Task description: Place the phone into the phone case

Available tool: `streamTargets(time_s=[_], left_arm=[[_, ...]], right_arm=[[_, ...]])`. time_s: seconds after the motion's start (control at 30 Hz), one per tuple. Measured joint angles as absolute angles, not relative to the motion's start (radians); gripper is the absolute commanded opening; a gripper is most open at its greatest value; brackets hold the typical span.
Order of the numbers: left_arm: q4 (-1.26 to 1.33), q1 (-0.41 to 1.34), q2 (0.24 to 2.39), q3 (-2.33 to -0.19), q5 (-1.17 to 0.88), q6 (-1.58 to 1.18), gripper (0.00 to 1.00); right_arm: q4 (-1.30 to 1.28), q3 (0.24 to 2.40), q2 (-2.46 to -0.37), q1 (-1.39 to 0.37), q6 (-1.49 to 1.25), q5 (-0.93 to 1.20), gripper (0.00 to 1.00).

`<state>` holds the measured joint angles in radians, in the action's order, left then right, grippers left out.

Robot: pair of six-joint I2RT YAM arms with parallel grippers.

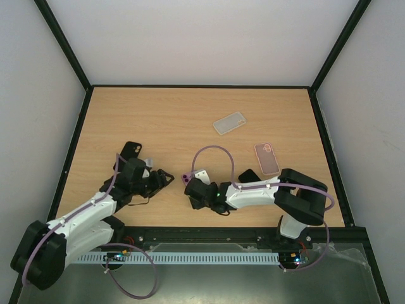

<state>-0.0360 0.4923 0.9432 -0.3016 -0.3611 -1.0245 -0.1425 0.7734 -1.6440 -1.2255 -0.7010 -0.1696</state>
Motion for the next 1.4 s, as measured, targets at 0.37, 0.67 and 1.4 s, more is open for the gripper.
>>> streamTargets(time_s=[0.37, 0.67, 1.4], left_arm=[[0.194, 0.652, 1.162, -0.294, -0.347, -1.103, 0.64], [0.27, 0.708, 1.246, -0.294, -0.319, -1.162, 0.41], [0.199, 0.783, 1.256, -0.38, -0.271, -1.281, 0.02]], right_arm=[[0.064, 0.656, -1.577, -1.225, -0.75, -0.083, 0.61], [0.191, 0.591, -1.551, -1.225, -0.795, -0.02, 0.6], [-0.083, 0.688, -1.456, -1.311, -0.808, -0.136, 0.53]])
